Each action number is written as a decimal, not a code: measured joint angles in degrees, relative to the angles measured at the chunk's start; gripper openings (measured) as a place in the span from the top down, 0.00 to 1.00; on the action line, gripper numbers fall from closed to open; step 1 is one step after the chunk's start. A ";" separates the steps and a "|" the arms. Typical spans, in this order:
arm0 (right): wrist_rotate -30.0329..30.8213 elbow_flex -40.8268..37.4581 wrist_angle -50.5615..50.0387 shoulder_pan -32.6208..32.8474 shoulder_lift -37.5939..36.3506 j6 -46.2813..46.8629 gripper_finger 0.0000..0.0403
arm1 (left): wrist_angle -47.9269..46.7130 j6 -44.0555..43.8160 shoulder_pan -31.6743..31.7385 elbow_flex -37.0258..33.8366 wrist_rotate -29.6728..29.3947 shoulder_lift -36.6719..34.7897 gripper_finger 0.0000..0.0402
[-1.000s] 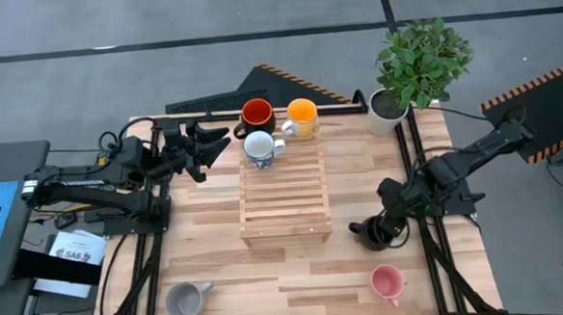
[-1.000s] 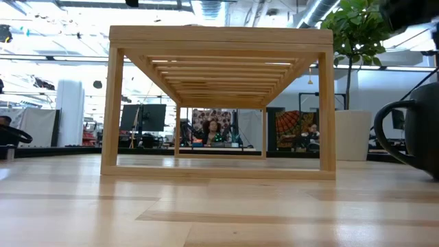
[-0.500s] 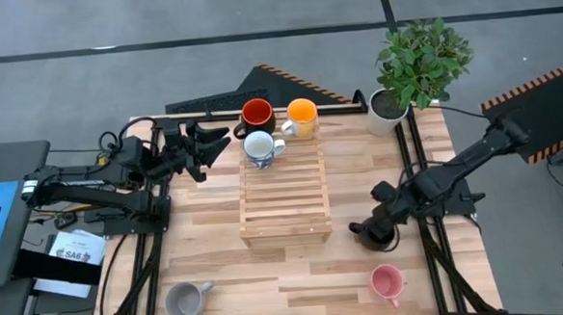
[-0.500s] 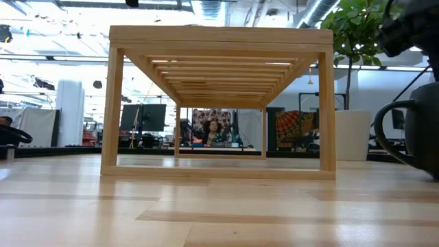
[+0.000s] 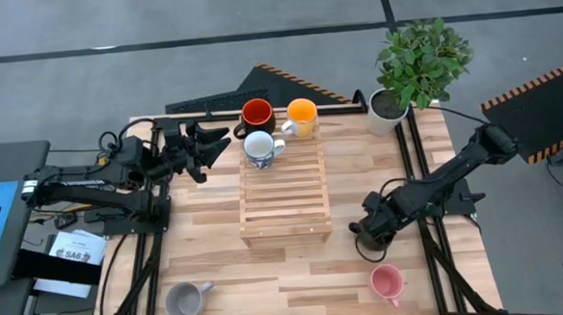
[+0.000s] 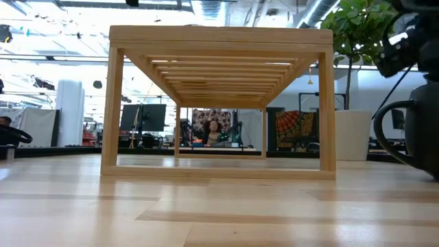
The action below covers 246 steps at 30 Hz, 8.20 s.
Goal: Place coffee mugs
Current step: Put the black mug on the shelf, then put the gray mug on the shelf
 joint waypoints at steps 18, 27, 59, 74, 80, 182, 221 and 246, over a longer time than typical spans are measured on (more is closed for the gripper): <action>5.99 49.96 -23.37 -14.58 -0.11 -25.97 0.90 | 0.02 2.01 -0.01 0.00 0.06 -0.02 0.56; 12.88 65.60 -25.39 -27.64 17.26 -49.30 0.90 | 0.00 2.19 0.00 0.00 0.04 -0.02 0.56; 14.70 71.60 -20.03 -37.94 29.81 -63.18 0.72 | -0.02 1.87 0.00 0.00 -0.44 -0.02 0.56; 14.72 71.55 -21.65 -38.71 23.64 -65.71 0.71 | -0.49 1.92 0.00 0.00 -0.46 0.00 0.56; 14.72 71.49 -21.11 -38.49 17.10 -64.90 0.71 | -1.92 1.95 0.00 0.00 -0.51 0.00 0.56; 13.39 13.77 38.39 -20.33 -22.16 -52.50 0.71 | -72.60 -44.15 -59.23 11.69 14.49 39.56 0.65; 13.37 13.79 38.57 -20.33 -22.18 -54.37 0.71 | -112.06 21.27 -5.62 66.93 7.73 45.51 0.99; 13.32 13.79 39.03 -23.02 -22.18 -53.23 0.71 | -108.28 29.97 0.06 66.34 7.11 51.63 0.99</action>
